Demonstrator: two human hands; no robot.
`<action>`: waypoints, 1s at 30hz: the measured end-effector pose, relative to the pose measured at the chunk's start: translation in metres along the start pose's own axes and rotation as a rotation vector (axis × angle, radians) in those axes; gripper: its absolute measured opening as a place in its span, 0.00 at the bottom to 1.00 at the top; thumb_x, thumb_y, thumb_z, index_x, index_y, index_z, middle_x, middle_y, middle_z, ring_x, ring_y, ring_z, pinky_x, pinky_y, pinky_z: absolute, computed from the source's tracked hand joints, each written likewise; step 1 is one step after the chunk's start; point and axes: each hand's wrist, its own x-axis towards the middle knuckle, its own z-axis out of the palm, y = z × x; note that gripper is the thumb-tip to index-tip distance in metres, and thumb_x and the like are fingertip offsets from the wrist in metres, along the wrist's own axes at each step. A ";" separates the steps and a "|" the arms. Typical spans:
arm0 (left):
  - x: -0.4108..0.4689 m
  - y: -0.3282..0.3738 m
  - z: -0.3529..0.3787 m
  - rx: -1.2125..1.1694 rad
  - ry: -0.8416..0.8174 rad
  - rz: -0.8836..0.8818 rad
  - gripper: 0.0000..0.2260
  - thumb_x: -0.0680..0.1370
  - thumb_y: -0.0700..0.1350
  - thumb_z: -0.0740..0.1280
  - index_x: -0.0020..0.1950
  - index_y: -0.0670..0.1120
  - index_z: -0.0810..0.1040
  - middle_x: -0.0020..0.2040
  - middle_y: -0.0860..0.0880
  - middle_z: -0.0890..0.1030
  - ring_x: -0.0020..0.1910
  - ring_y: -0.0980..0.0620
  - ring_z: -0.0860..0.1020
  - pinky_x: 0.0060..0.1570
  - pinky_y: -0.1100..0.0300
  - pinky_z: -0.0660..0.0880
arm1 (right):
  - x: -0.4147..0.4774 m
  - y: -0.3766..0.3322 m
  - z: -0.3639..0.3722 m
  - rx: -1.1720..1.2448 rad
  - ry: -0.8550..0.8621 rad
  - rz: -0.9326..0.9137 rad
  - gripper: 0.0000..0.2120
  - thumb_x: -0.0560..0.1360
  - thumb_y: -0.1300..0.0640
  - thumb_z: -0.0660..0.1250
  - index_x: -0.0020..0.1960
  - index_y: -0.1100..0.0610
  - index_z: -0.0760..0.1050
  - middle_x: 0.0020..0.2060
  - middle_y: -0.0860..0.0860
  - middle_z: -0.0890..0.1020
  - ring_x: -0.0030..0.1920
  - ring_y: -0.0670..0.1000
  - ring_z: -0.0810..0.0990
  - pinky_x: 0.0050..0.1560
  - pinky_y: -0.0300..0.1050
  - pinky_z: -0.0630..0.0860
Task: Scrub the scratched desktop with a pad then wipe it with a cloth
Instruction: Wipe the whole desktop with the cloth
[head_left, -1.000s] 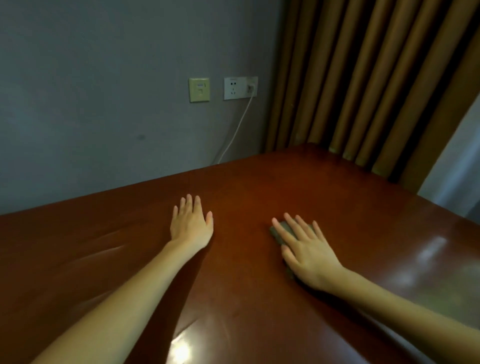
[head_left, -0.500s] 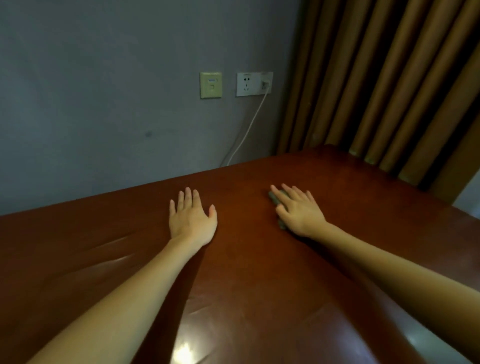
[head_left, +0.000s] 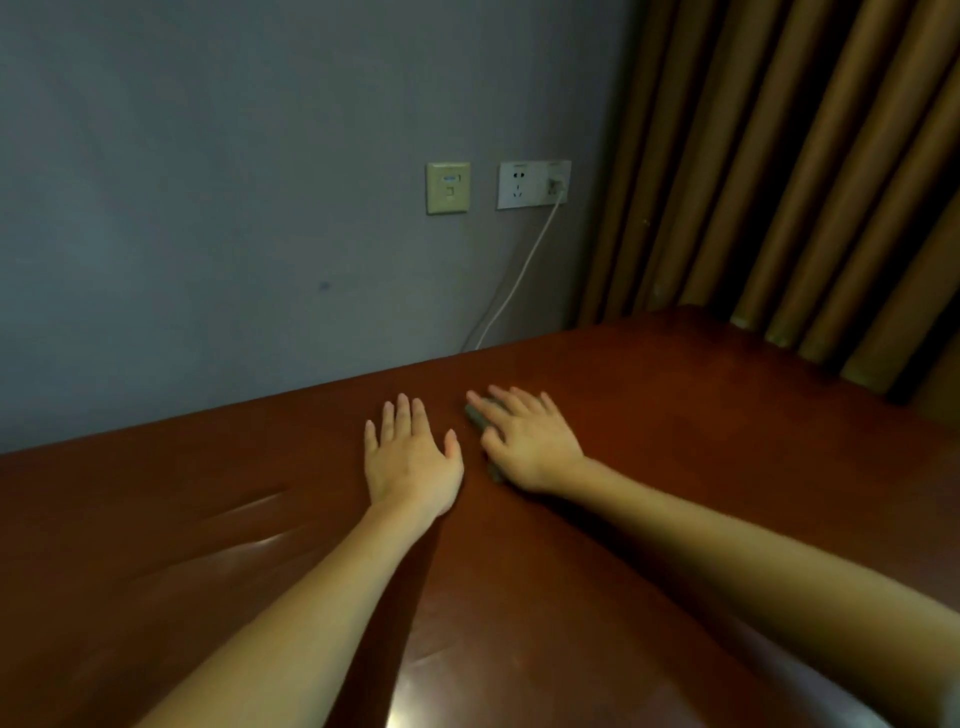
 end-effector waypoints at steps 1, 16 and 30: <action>0.000 0.000 0.000 -0.002 -0.004 0.004 0.29 0.82 0.57 0.45 0.79 0.44 0.46 0.79 0.47 0.45 0.78 0.49 0.44 0.76 0.50 0.44 | 0.015 0.015 -0.001 -0.003 0.005 0.041 0.25 0.80 0.45 0.48 0.77 0.42 0.49 0.77 0.49 0.54 0.77 0.52 0.51 0.75 0.54 0.44; 0.025 0.006 -0.002 0.087 -0.122 0.157 0.27 0.82 0.52 0.45 0.78 0.46 0.40 0.77 0.37 0.40 0.77 0.40 0.40 0.75 0.47 0.41 | -0.004 -0.003 -0.003 -0.061 -0.006 0.003 0.26 0.81 0.46 0.45 0.77 0.43 0.45 0.78 0.49 0.51 0.77 0.52 0.47 0.76 0.54 0.41; 0.053 0.007 0.002 0.070 -0.095 0.100 0.24 0.83 0.54 0.42 0.78 0.51 0.40 0.78 0.42 0.40 0.77 0.41 0.39 0.75 0.44 0.40 | 0.087 0.098 -0.012 -0.064 -0.005 0.199 0.26 0.81 0.46 0.46 0.78 0.45 0.47 0.77 0.51 0.54 0.76 0.55 0.52 0.75 0.56 0.46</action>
